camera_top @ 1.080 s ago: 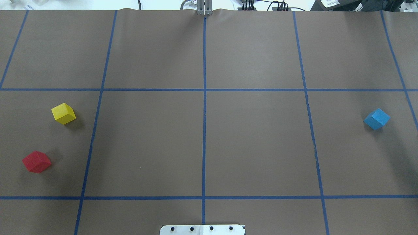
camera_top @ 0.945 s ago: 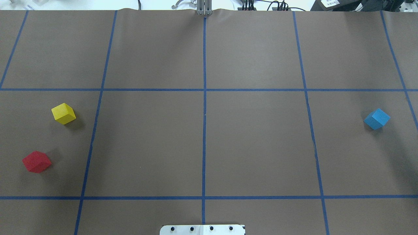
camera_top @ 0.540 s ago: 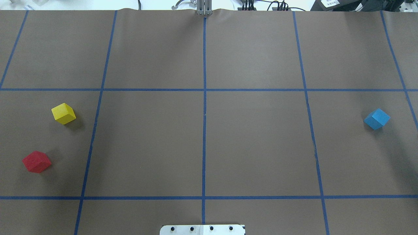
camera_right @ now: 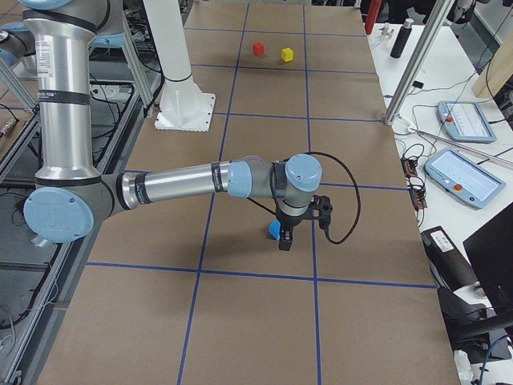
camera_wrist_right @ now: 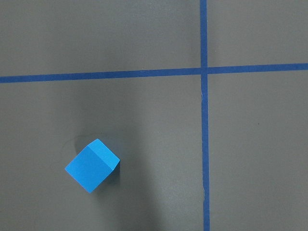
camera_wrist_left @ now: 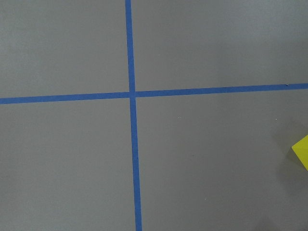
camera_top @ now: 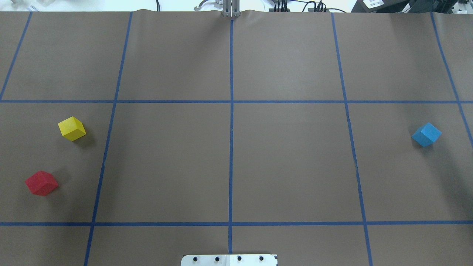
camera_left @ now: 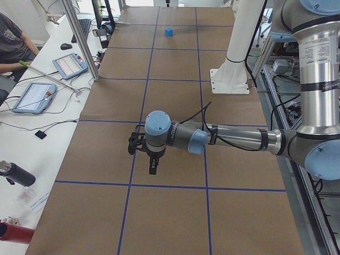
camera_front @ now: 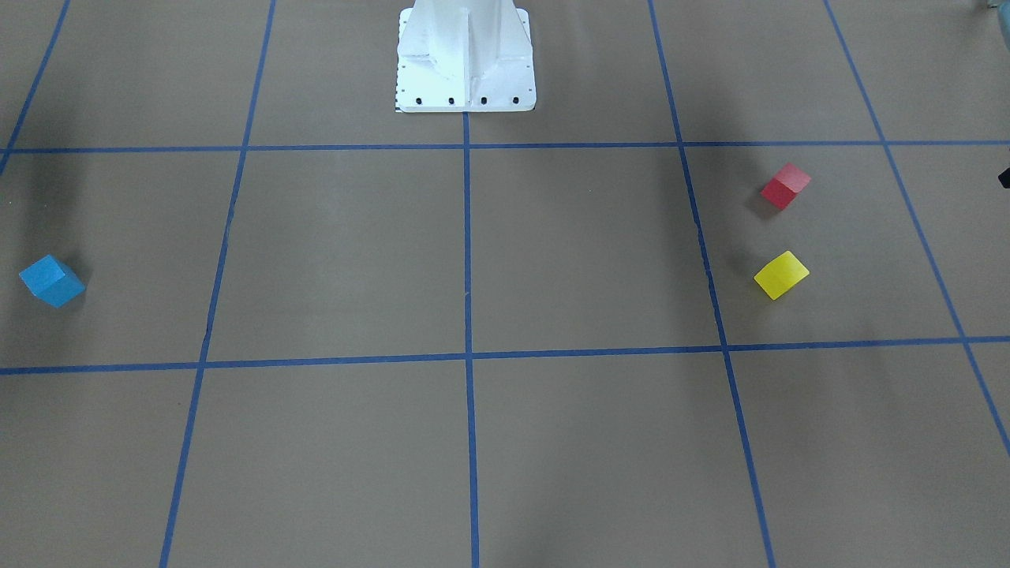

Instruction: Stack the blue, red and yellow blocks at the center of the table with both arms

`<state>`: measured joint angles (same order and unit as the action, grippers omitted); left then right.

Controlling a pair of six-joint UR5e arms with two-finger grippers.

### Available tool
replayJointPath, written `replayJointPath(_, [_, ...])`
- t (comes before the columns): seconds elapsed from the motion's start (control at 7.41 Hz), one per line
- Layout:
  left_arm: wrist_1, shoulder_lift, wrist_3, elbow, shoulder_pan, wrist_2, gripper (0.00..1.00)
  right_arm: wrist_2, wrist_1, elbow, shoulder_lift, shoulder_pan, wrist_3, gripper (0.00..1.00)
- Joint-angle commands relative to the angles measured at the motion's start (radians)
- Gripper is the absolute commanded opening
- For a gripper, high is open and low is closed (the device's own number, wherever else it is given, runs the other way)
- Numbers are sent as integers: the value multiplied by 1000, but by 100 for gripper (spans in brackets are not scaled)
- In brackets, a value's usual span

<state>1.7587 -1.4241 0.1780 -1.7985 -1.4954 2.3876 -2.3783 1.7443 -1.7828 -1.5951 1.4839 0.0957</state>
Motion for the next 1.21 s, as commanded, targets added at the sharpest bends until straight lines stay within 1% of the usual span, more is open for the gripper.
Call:
replayJointPath(0.0, [1, -6, -8, -5, 7, 5, 100, -2, -37, 2, -8, -5, 15, 100])
replayJointPath(0.13, [-8, -4, 1, 13, 7, 66, 100, 2, -40, -1, -9, -51, 75, 100])
replayJointPath(0.27, [-5, -4, 3, 18, 7, 67, 100, -1, -99, -3, -5, -100, 274, 100])
replayJointPath(0.4, [-4, -6, 0, 16, 7, 62, 100, 10, -252, 0, -23, -185, 464, 100])
replayJointPath(0.54, [-4, -6, 0, 18, 7, 62, 100, 74, -376, 12, -40, -302, 621, 100])
replayJointPath(0.67, [-4, -4, -2, 18, 7, 62, 100, 150, -437, 26, -39, -366, 704, 100])
replayJointPath(0.94, [-4, -6, -3, 18, 7, 61, 100, 119, -436, 29, -42, -382, 731, 100])
replayJointPath(1.08, [-2, -4, -3, 16, 7, 61, 100, 122, -439, 48, -42, -382, 761, 100])
